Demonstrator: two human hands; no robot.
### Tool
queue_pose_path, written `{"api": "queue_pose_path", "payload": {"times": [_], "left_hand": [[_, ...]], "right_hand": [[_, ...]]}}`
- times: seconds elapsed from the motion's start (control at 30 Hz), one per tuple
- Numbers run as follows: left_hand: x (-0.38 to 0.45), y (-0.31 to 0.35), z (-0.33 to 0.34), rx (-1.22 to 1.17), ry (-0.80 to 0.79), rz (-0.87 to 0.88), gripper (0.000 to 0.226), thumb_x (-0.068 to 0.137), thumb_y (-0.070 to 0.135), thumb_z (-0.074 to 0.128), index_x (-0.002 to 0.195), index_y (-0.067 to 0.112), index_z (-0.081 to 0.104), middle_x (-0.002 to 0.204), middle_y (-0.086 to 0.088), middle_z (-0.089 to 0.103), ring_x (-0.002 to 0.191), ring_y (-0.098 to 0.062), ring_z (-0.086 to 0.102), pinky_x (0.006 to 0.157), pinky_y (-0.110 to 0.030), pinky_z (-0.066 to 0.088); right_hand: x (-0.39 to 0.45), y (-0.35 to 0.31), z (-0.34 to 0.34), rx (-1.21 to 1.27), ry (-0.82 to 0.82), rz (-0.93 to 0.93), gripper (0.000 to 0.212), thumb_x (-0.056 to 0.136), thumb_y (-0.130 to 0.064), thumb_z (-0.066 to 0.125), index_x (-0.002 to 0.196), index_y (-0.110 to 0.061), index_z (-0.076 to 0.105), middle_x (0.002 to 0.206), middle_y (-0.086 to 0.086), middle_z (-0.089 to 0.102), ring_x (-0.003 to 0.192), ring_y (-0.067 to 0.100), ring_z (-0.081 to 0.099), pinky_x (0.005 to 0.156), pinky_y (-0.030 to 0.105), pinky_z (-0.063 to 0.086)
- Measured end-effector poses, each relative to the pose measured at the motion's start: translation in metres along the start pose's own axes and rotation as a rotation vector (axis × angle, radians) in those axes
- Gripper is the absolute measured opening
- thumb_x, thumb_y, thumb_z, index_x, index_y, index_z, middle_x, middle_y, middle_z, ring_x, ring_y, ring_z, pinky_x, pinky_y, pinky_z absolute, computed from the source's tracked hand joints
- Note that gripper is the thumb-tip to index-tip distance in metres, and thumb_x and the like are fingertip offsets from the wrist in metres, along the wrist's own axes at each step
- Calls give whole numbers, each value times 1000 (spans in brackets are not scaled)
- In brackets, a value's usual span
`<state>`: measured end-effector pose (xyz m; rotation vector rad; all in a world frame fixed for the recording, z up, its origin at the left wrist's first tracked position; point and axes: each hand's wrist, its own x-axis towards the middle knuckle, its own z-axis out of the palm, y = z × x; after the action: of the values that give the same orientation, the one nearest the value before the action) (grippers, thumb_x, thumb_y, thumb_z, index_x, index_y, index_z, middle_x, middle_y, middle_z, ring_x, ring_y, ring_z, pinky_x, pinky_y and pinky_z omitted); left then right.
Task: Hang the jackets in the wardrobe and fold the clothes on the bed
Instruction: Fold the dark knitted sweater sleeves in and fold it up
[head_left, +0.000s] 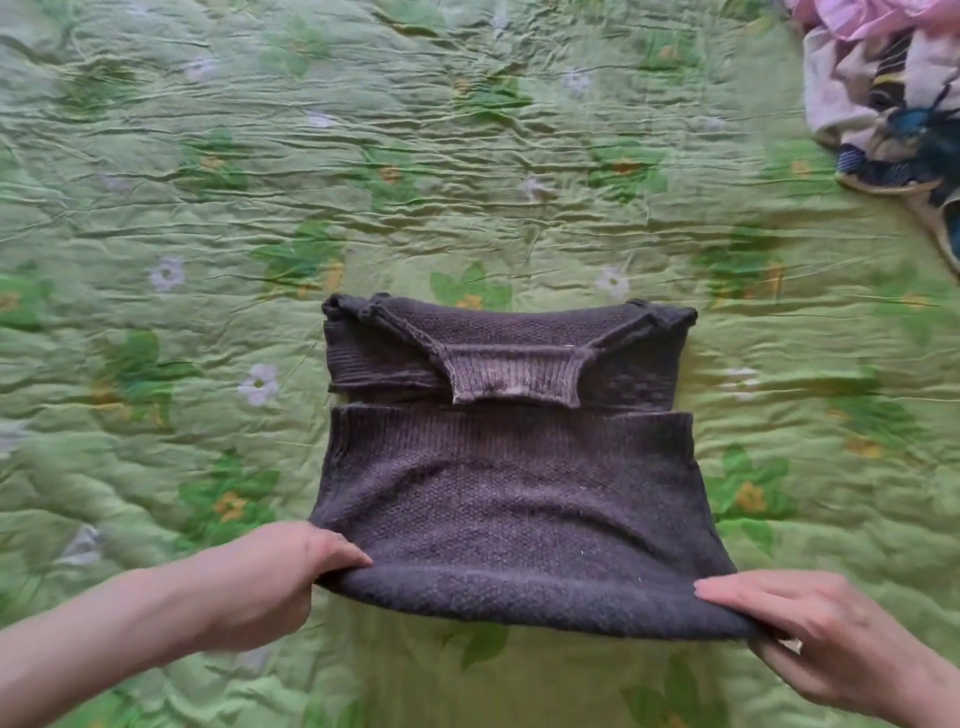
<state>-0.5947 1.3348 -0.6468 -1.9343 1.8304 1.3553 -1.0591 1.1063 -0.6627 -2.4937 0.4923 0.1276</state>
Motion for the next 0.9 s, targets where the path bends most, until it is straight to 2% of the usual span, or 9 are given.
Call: {"api": "queue_pose_path", "payload": {"times": [0.07, 0.13, 0.27, 0.37, 0.43, 0.57, 0.67, 0.77, 0.9], "left_hand": [[-2, -10, -16, -127, 36, -37, 59, 67, 15, 42, 111, 39, 73, 91, 23, 73, 85, 6, 65, 77, -12, 48], [-2, -21, -31, -265, 78, -61, 41, 66, 17, 47, 93, 32, 73, 69, 9, 66, 64, -6, 59, 64, -27, 48], [-3, -44, -52, -668, 337, -148, 27, 72, 25, 61, 92, 22, 78, 71, -5, 70, 66, -10, 61, 61, -25, 45], [10, -45, -54, -1005, 647, -172, 13, 83, 10, 76, 96, 12, 75, 87, -1, 74, 78, -4, 65, 70, -16, 54], [28, -39, -55, -1089, 828, -226, 11, 100, 5, 63, 100, 14, 70, 97, 2, 72, 87, -4, 63, 78, -17, 54], [78, -27, -53, -944, 1112, -451, 26, 113, 25, 36, 131, 14, 53, 127, -8, 62, 113, -19, 54, 105, -41, 41], [114, -15, -62, -889, 1276, -578, 30, 113, 23, 33, 131, 1, 45, 116, -11, 55, 109, -27, 53, 88, -25, 31], [140, -20, -70, -753, 1397, -632, 28, 112, 24, 38, 121, 1, 51, 102, -12, 60, 98, -37, 58, 76, -31, 29], [158, -50, -75, -496, 1385, -644, 32, 111, 34, 40, 119, 8, 57, 117, -18, 66, 106, -40, 61, 83, -41, 38]], "right_hand": [[10, -7, -11, 77, 116, 111, 44, 74, -10, 68, 112, -30, 77, 113, -23, 74, 101, -8, 70, 82, 12, 54], [25, -13, -23, 184, 257, 258, 41, 73, -5, 74, 105, -31, 76, 104, -23, 76, 91, -5, 72, 79, 12, 53], [54, -8, -39, 473, 545, 518, 40, 82, 16, 74, 100, -20, 75, 88, -18, 78, 79, -6, 70, 77, 6, 52], [84, -3, -43, 595, 617, 580, 23, 96, 7, 61, 103, -13, 70, 84, -17, 74, 78, -7, 64, 75, 7, 49], [107, 0, -42, 595, 678, 590, 16, 104, 1, 54, 107, -10, 65, 88, -11, 70, 80, -4, 59, 74, 10, 46], [165, 11, -32, 459, 850, 656, 19, 111, -20, 43, 120, -10, 57, 102, 2, 61, 87, 9, 51, 77, 27, 40], [206, 31, -24, 380, 900, 764, 27, 111, -21, 40, 122, 1, 53, 106, 15, 60, 94, 24, 53, 79, 31, 32], [233, 51, -22, 281, 873, 858, 32, 110, -23, 42, 121, 4, 54, 113, 30, 64, 102, 44, 60, 78, 37, 32], [247, 69, -22, 104, 774, 1021, 39, 110, -34, 40, 127, -3, 55, 118, 30, 67, 106, 50, 61, 83, 47, 42]]}}
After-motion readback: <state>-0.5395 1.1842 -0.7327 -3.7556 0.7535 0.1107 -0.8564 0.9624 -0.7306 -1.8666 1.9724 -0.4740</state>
